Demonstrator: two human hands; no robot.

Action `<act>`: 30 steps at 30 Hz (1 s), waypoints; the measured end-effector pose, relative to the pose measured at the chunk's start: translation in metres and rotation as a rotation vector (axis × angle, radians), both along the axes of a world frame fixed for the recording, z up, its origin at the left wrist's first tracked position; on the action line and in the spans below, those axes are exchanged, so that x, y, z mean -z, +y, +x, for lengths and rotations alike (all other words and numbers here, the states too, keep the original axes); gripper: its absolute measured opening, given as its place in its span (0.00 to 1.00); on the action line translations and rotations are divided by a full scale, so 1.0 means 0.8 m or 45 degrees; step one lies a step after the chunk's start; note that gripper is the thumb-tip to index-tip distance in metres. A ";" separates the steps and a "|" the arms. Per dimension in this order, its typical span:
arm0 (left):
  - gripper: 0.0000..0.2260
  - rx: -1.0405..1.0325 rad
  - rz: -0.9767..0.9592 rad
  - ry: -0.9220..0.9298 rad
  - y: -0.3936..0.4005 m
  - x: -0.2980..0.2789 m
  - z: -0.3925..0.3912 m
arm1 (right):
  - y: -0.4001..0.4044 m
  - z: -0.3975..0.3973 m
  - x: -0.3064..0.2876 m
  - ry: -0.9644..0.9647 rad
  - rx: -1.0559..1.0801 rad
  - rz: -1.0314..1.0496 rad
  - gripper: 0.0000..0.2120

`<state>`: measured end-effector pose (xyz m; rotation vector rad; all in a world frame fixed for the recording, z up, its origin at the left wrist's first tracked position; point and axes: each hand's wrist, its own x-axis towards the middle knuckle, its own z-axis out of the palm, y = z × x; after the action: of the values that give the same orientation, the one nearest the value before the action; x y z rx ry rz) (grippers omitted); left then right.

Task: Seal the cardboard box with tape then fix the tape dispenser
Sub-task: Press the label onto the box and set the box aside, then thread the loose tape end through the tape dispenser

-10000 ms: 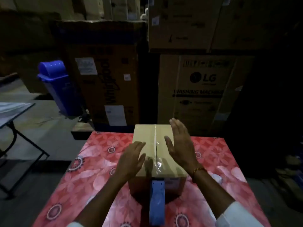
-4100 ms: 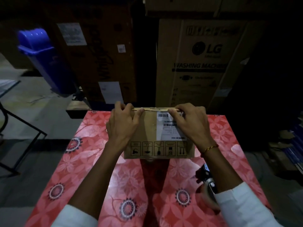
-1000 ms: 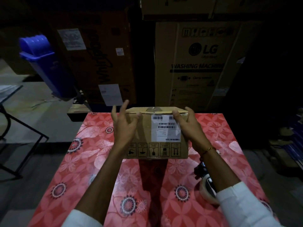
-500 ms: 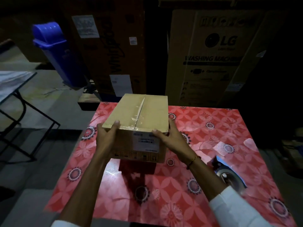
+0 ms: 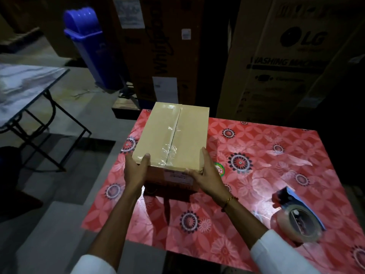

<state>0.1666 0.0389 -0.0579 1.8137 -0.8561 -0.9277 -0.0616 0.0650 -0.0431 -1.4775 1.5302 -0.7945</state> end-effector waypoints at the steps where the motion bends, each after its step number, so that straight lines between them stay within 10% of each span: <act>1: 0.28 0.009 0.000 -0.014 0.000 0.002 0.001 | 0.000 0.000 0.004 -0.006 0.013 -0.011 0.45; 7: 0.25 0.072 -0.149 -0.806 -0.003 -0.008 -0.030 | 0.000 -0.009 -0.001 -0.170 0.076 -0.018 0.33; 14: 0.20 0.545 -0.627 -1.045 -0.001 -0.037 -0.153 | 0.011 -0.080 0.001 -0.184 0.322 0.004 0.26; 20: 0.14 0.988 -0.742 -0.859 0.022 -0.023 -0.273 | 0.051 -0.203 0.013 -0.059 0.582 0.001 0.17; 30: 0.17 1.594 -0.041 -0.492 0.077 0.064 -0.417 | 0.119 -0.368 0.061 0.515 0.484 0.242 0.27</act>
<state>-0.1672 0.1001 -0.1091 1.3129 -2.3471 -1.2572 -0.3560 0.1603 -0.0918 -1.2718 2.1723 -0.5581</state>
